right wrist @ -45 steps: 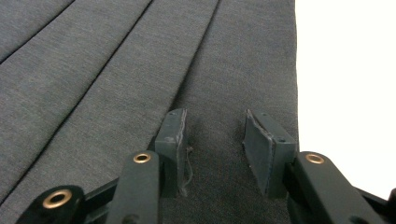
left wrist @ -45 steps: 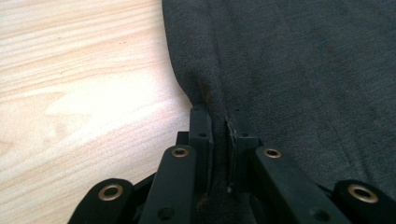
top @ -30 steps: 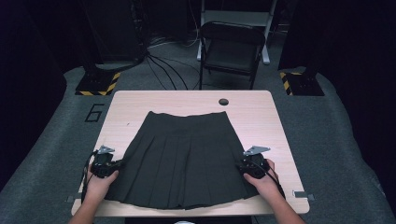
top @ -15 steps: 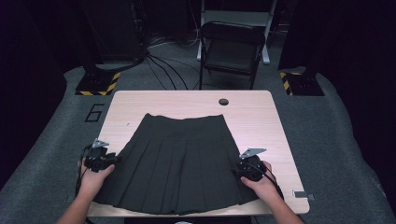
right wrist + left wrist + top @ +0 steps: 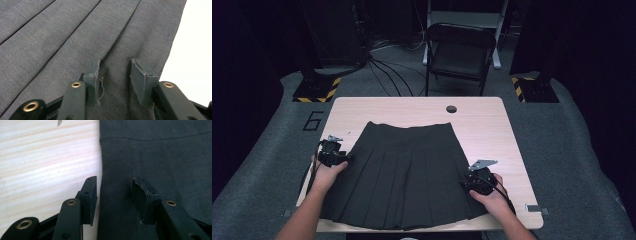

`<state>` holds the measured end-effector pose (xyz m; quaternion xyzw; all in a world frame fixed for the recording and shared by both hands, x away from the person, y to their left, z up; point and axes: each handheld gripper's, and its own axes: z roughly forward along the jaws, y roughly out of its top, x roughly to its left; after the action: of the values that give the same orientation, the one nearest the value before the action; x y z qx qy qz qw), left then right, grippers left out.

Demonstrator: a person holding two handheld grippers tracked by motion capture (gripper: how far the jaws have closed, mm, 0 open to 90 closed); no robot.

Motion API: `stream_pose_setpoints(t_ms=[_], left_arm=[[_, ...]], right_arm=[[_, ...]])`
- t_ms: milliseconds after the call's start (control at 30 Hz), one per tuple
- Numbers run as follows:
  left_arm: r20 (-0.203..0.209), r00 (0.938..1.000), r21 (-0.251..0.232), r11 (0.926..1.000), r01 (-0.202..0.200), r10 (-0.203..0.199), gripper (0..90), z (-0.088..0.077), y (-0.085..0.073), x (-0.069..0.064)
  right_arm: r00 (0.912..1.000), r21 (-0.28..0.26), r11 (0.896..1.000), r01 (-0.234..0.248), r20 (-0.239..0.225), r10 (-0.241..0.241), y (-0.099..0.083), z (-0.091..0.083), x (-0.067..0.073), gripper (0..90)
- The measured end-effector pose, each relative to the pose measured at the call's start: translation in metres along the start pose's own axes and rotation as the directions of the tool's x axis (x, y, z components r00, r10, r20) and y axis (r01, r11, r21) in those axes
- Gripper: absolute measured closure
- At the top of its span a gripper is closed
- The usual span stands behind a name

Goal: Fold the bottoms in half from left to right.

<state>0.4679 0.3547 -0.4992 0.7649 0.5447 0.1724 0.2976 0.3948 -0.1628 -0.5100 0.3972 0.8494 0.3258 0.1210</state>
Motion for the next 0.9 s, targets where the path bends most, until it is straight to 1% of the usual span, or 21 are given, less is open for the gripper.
stream_pose_setpoints(t_ms=[33,67,100,167,200,233,267,300,333,367,400,500,533,633,667,733,767,800,833,867,900], left_arm=[[0.001,1.0,0.031,0.9995,-0.001,0.001,54.0,0.003,0.003,0.0],[0.001,1.0,0.031,0.9995,-0.001,0.001,53.7,0.003,0.003,0.0],[-0.008,1.0,0.051,0.9987,-0.006,0.006,52.8,0.008,0.005,0.0],[-0.01,1.0,0.052,0.9987,-0.001,0.001,50.5,0.01,0.006,0.0],[-0.01,0.9999,0.048,0.9989,0.004,-0.004,50.5,0.012,0.008,-0.001],[-0.014,0.9999,0.043,0.9991,0.003,-0.003,48.4,0.013,0.009,-0.001],[-0.021,0.9998,0.041,0.9991,-0.004,0.005,46.8,0.014,0.011,-0.001],[-0.03,0.9995,0.031,0.9995,-0.003,0.004,45.2,0.015,0.011,-0.001],[-0.038,0.9993,0.035,0.9994,-0.002,0.004,43.2,0.016,0.011,0.0],[-0.045,0.999,0.026,0.9996,0.006,-0.005,41.5,0.017,0.011,0.001],[-0.046,0.9989,0.031,0.9995,0.01,-0.008,39.8,0.018,0.011,0.002],[-0.029,0.9992,0.035,0.999,0.028,-0.027,37.3,0.02,0.01,0.005],[-0.015,0.9992,0.021,0.9991,0.038,-0.037,37.3,0.02,0.01,0.005],[0.007,0.9994,0.026,0.9991,0.035,-0.035,37.5,0.02,0.01,0.004],[0.019,0.999,0.018,0.999,0.041,-0.041,38.0,0.02,0.01,0.003],[0.039,0.9985,0.026,0.999,0.037,-0.038,39.8,0.02,0.01,0.001],[0.049,0.9978,0.012,0.999,0.044,-0.044,41.4,0.021,0.011,-0.001],[0.056,0.9978,0.023,0.9991,0.035,-0.037,42.9,0.02,0.011,-0.002],[0.052,0.998,0.017,0.9993,0.034,-0.035,43.0,0.021,0.011,-0.004],[0.056,0.9983,0.025,0.9995,0.017,-0.018,43.1,0.02,0.012,-0.003],[0.056,0.9983,0.025,0.9995,0.017,-0.018,43.8,0.02,0.012,-0.003]], right_arm=[[1.0,0.0,1.0,0.0,0.0,0.0,0.0,0.0,0.0,58.9],[1.0,0.0,1.0,0.0,0.0,0.0,0.0,0.0,0.0,58.9],[1.0,-0.005,1.0,0.001,-0.001,-0.001,0.0,0.0,0.0,58.8],[1.0,-0.005,1.0,0.006,0.002,-0.006,0.0,0.0,0.0,58.7],[1.0,-0.004,1.0,0.001,0.002,-0.001,-0.001,0.0,0.0,58.7],[0.9999,-0.005,1.0,-0.016,0.0,0.016,0.0,0.0,0.002,58.6],[1.0,-0.009,1.0,-0.003,0.003,0.003,-0.001,0.0,0.001,58.5],[1.0,-0.008,1.0,-0.004,0.002,0.004,-0.001,0.0,0.001,58.5],[1.0,-0.01,1.0,-0.005,0.001,0.005,-0.001,0.0,0.001,58.5],[1.0,-0.008,1.0,0.0,0.0,0.0,-0.001,0.0,0.0,58.5],[1.0,-0.007,1.0,0.0,-0.001,0.0,-0.001,0.0,0.0,58.5],[1.0,-0.008,1.0,0.001,-0.001,-0.001,-0.001,0.0,0.0,58.5],[1.0,-0.01,1.0,0.004,-0.002,-0.004,-0.001,0.0,0.0,58.5],[1.0,-0.008,1.0,0.0,-0.004,0.0,-0.001,0.0,0.0,58.5],[1.0,-0.008,1.0,0.0,-0.004,0.0,-0.001,0.0,0.0,58.5],[1.0,-0.008,1.0,0.0,-0.004,0.0,-0.001,0.0,0.0,58.4],[1.0,-0.008,1.0,-0.001,-0.004,0.001,-0.001,0.0,0.0,58.4],[1.0,-0.008,1.0,-0.001,-0.004,0.001,-0.001,0.0,0.0,58.4],[1.0,-0.008,1.0,-0.001,-0.005,0.001,-0.001,0.0,0.0,58.3],[1.0,-0.008,1.0,-0.002,-0.005,0.002,-0.001,0.0,0.0,58.3],[1.0,-0.008,1.0,-0.002,-0.005,0.002,-0.001,0.0,0.0,58.3]])
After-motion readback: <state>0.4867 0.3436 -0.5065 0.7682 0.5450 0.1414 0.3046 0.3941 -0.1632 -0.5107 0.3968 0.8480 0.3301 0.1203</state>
